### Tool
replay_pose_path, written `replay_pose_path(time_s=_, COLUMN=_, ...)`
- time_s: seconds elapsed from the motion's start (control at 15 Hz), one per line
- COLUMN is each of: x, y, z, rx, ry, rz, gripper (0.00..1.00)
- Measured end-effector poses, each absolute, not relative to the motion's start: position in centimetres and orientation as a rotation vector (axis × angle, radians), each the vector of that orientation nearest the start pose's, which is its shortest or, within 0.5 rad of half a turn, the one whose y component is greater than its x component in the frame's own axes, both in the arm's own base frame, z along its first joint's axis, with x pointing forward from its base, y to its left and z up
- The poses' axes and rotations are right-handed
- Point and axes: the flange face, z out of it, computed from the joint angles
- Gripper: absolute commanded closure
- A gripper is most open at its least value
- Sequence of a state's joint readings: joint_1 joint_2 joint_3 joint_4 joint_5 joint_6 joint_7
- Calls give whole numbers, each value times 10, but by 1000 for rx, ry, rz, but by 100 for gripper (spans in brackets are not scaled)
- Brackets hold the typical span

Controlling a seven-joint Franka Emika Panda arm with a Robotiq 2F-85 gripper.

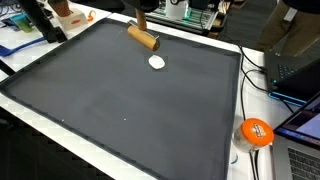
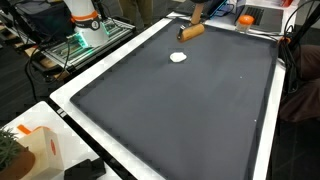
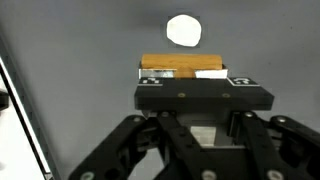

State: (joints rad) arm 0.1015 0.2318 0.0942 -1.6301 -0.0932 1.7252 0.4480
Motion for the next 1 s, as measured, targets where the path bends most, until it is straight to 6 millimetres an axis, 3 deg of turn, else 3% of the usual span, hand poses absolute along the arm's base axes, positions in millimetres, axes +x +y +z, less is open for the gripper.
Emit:
replay_pose_path(time_s=0.53, x=636, y=94, z=451, rx=-3202, ry=422, rz=190, gripper=78)
replay_pose_path(time_s=1.0, x=662, y=92, z=448, rx=-3161, ry=413, rz=216, gripper=78)
